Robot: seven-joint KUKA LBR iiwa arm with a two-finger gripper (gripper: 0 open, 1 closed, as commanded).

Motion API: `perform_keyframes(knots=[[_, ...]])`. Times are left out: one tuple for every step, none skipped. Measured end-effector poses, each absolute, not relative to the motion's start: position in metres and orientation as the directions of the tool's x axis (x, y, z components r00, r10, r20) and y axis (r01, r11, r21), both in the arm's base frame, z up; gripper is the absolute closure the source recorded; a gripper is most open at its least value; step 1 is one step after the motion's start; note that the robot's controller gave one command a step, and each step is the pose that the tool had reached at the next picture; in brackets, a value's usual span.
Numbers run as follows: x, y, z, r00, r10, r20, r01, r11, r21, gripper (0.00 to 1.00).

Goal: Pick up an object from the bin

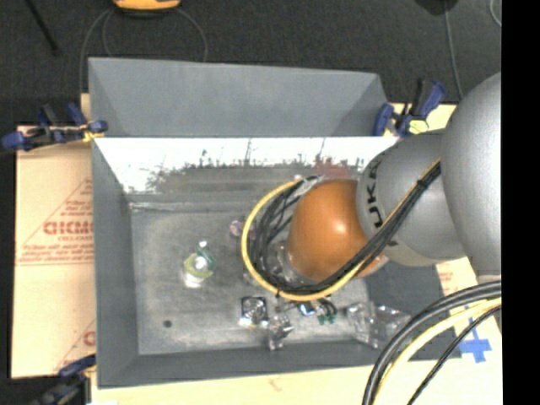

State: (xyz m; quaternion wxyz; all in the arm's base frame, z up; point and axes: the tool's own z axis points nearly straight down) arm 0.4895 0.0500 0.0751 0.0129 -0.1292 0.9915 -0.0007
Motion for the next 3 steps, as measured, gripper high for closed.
perform_keyframes(knots=[[0.491, 0.051, 0.076, -0.967, -0.254, -0.032, -0.254, 0.967, -0.004, 1.0], [0.498, 0.064, 0.189, -0.929, -0.369, -0.011, -0.369, 0.929, -0.004, 1.0], [0.496, 0.059, 0.23, -0.933, -0.361, -0.007, -0.361, 0.933, -0.003, 1.0]])
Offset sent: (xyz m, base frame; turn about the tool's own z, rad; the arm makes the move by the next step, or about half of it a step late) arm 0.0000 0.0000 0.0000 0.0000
